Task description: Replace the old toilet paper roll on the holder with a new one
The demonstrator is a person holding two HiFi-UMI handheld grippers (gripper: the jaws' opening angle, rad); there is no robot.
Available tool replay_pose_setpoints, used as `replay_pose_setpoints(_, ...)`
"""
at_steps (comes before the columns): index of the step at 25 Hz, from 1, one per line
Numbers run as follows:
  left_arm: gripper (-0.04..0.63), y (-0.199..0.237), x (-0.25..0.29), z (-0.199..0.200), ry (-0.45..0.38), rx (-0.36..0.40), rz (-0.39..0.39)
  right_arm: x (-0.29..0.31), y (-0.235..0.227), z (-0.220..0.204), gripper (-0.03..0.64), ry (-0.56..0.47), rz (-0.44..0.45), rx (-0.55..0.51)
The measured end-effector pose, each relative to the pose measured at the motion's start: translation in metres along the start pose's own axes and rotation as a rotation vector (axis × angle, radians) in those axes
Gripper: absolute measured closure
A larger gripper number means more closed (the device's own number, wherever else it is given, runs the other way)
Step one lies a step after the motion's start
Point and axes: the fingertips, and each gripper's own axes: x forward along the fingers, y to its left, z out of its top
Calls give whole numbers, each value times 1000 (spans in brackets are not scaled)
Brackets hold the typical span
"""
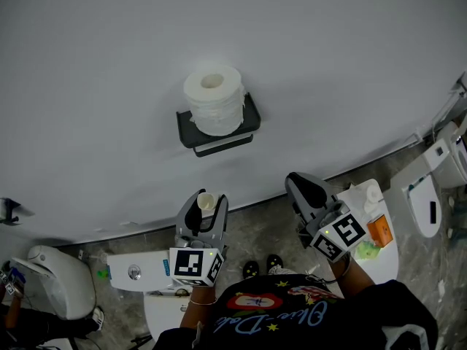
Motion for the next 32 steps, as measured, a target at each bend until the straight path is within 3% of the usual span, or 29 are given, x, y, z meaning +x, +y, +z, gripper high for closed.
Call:
replay_pose_setpoints(4,405,1,-3,3,-8,-3,1,28,20,72,603,-107,194,-216)
replay_pose_setpoints(6,405,0,-5,5,-12,0,4,43,32,101,557,-104,283,-326)
replay_pose_setpoints(7,405,0,-6,5,-14,1,6,50,38,111,494,-84,323,-392)
replay_pose_setpoints(8,405,0,-7,5,-14,2,8,58,43,121,477,-59,362,-467)
replay_pose_setpoints(13,405,7,-15,4,-19,-25,24,98,70,142,466,123,527,-841)
replay_pose_setpoints(17,405,16,-24,3,-26,-40,52,129,67,131,429,318,606,-1067)
replay_pose_setpoints(22,405,32,-36,5,-42,-57,105,150,65,113,403,520,704,-1122)
replay_pose_setpoints(26,405,44,-44,4,-53,-75,142,163,58,99,403,654,733,-1154)
replay_pose_setpoints(32,405,54,-50,3,-63,-100,176,167,62,93,403,738,779,-1156)
